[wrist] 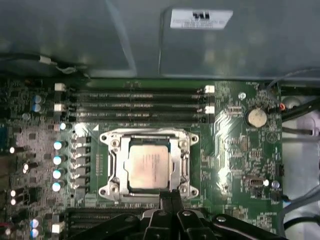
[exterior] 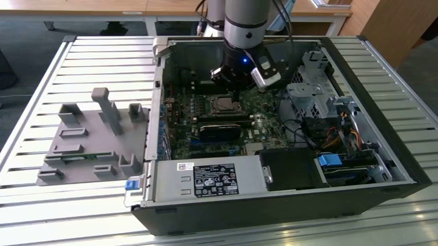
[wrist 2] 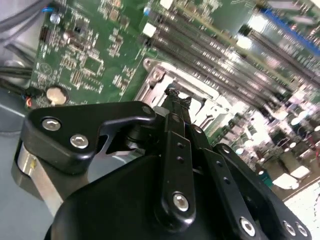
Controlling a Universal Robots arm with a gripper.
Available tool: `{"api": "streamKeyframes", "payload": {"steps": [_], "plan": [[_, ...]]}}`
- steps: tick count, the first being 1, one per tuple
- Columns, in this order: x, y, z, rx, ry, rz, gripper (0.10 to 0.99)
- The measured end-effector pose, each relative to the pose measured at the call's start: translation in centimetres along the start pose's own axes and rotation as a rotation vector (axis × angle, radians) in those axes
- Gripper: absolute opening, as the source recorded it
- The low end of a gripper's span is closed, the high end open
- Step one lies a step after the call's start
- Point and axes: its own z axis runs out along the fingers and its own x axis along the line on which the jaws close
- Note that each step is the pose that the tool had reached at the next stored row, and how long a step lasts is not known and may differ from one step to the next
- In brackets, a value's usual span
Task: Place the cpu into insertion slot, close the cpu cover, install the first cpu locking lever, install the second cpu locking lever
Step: 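Install the second cpu locking lever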
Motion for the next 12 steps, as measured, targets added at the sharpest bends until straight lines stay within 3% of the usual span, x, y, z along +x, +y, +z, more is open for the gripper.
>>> {"api": "streamKeyframes", "payload": {"steps": [6,12], "plan": [[0.02,-1.40,0.09,-0.002,0.0006,0.000,0.122],[0.78,-1.81,0.51,-0.002,0.0004,0.001,0.122]]}}
